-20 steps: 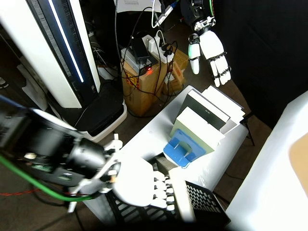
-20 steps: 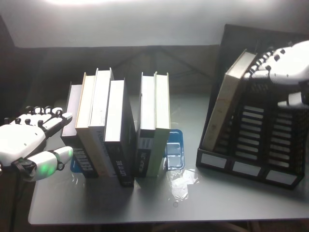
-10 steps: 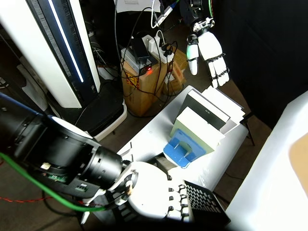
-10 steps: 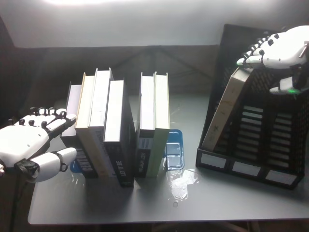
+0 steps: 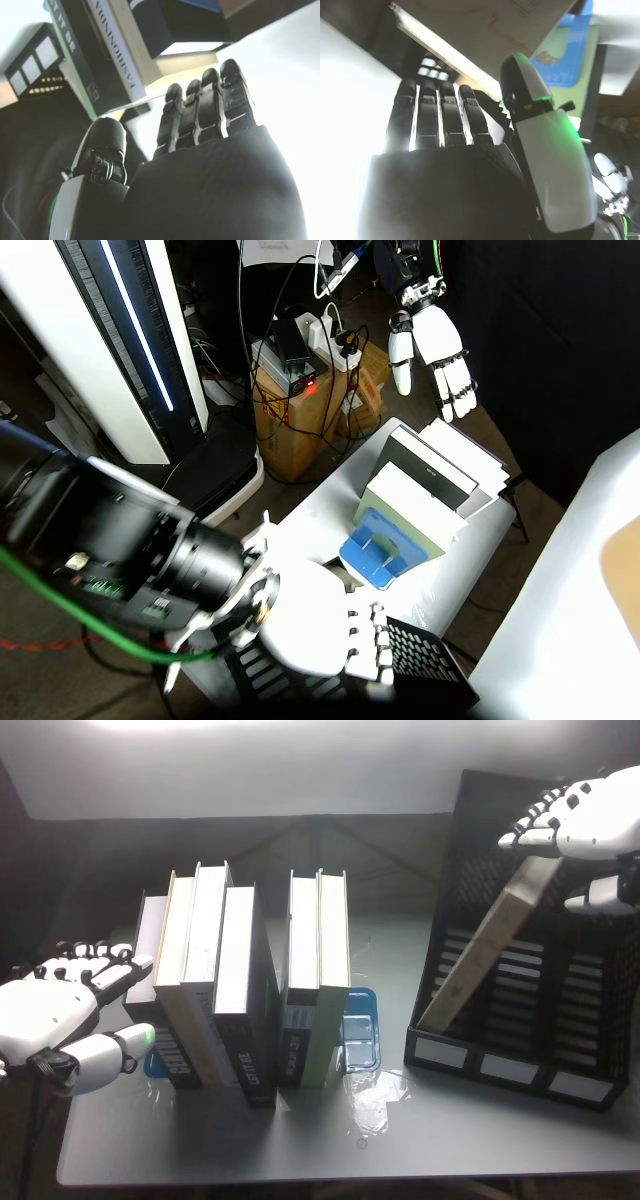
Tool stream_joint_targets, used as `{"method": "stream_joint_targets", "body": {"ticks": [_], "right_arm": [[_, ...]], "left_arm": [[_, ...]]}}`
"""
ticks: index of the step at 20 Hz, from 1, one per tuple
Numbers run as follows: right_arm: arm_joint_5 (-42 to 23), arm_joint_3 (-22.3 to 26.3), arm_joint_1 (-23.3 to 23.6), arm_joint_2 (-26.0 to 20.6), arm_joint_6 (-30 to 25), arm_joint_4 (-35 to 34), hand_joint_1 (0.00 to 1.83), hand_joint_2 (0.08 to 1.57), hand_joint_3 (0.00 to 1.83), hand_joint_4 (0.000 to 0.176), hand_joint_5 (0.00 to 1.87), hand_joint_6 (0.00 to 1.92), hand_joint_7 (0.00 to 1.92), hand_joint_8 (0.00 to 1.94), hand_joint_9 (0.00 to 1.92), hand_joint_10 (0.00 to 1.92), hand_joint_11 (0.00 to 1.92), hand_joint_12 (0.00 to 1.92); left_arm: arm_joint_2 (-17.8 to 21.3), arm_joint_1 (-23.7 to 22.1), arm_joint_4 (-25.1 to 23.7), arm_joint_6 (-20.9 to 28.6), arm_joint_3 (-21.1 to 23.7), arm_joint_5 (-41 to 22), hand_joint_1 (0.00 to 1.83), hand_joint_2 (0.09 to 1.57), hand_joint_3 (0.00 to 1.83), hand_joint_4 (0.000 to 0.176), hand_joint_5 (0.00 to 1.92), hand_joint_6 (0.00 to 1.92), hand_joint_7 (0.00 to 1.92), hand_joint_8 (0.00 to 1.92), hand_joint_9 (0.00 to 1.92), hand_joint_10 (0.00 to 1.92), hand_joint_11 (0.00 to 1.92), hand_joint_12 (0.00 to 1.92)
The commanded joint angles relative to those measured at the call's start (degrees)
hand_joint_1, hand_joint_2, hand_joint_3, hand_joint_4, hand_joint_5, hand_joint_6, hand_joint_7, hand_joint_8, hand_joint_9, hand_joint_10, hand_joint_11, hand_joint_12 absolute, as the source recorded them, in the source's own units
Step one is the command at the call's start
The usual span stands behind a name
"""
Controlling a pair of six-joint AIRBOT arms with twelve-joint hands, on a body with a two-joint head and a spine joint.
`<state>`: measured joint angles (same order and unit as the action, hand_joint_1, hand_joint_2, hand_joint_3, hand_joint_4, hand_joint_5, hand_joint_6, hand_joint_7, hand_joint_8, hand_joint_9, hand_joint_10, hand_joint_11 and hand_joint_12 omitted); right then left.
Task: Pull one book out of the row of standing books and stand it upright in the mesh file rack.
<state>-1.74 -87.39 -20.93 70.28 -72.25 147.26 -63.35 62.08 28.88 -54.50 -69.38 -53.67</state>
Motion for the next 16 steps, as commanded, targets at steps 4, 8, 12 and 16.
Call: {"method": "stream_joint_targets", "body": {"ticks": [4, 8, 12, 16], "right_arm": [[5.2, 6.8, 1.0, -5.2, -0.2, 2.6, 0.53, 1.41, 0.0, 0.016, 0.0, 0.0, 0.0, 0.0, 0.0, 0.0, 0.0, 0.27], [4.0, 16.2, -1.5, -12.9, -0.2, 5.5, 0.46, 1.41, 0.0, 0.0, 0.0, 0.0, 0.0, 0.0, 0.0, 0.0, 0.0, 0.23], [1.5, 22.0, -6.2, -17.2, -0.2, 6.4, 0.54, 1.4, 0.0, 0.0, 0.02, 0.0, 0.04, 0.01, 0.05, 0.02, 0.0, 0.55], [-0.2, 20.8, -9.1, -15.5, -0.2, 5.9, 0.57, 1.37, 0.0, 0.0, 0.04, 0.01, 0.05, 0.0, 0.03, 0.01, 0.0, 0.47]], "left_arm": [[0.2, -0.2, -0.8, 0.2, -0.1, -6.0, 0.03, 1.56, 0.0, 0.0, 0.1, 0.01, 0.0, 0.0, 0.0, 0.0, 0.0, 0.0], [0.3, -0.1, -0.8, 0.2, 0.0, -5.8, 0.02, 1.55, 0.0, 0.0, 0.1, 0.01, 0.0, 0.0, 0.0, 0.0, 0.0, 0.0], [0.3, 0.4, -0.2, 0.2, 0.1, -6.0, 0.01, 1.55, 0.0, 0.0, 0.09, 0.0, 0.0, 0.0, 0.0, 0.0, 0.0, 0.0], [0.4, 0.5, 0.1, 0.2, 0.2, -6.2, 0.0, 1.55, 0.0, 0.0, 0.09, 0.0, 0.0, 0.0, 0.0, 0.0, 0.0, 0.0]]}}
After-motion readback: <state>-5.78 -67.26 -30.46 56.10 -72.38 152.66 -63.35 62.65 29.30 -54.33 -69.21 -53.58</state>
